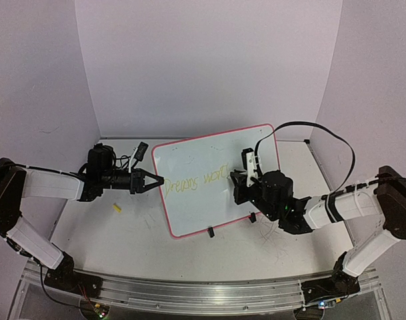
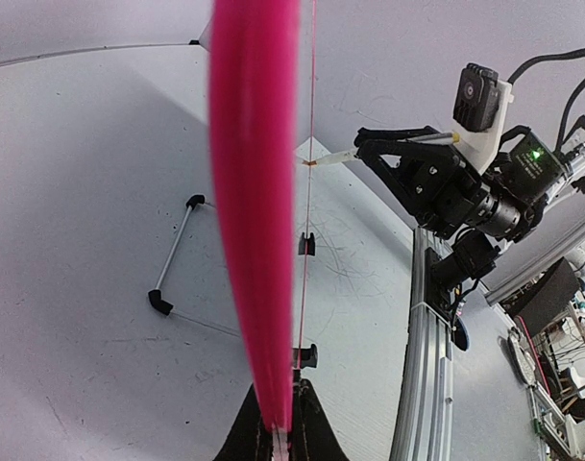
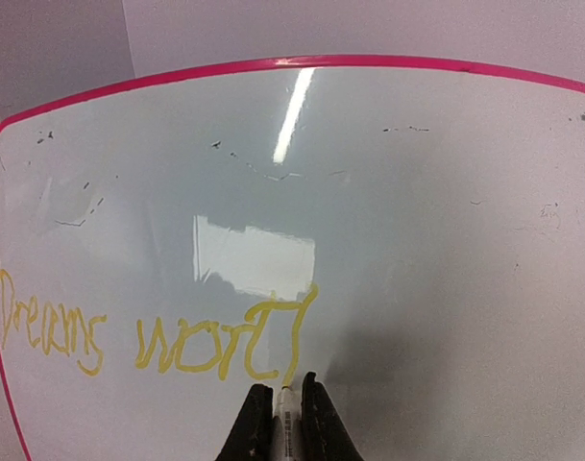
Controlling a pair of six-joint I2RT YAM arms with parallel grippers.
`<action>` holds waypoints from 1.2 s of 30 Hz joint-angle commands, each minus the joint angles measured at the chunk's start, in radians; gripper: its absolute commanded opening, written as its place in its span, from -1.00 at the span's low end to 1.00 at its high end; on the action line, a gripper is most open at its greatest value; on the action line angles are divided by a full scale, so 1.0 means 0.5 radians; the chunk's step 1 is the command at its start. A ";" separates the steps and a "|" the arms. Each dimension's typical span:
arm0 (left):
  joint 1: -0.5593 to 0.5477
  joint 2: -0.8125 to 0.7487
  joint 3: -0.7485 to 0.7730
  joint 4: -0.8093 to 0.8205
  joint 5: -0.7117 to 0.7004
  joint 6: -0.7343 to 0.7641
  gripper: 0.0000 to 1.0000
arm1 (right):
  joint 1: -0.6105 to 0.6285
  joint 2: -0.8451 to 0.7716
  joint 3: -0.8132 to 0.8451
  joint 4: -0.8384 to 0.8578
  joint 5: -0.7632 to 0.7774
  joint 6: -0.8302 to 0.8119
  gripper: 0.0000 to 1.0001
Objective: Write a sentence on the whiteboard
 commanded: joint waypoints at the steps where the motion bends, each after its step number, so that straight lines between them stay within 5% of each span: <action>1: -0.031 -0.034 0.039 -0.023 -0.044 0.136 -1.00 | -0.006 0.001 0.077 0.046 0.108 -0.021 -1.00; 36: -0.028 -0.032 0.035 -0.026 -0.054 0.142 -1.00 | -0.039 -0.036 0.063 -0.077 0.207 0.041 -1.00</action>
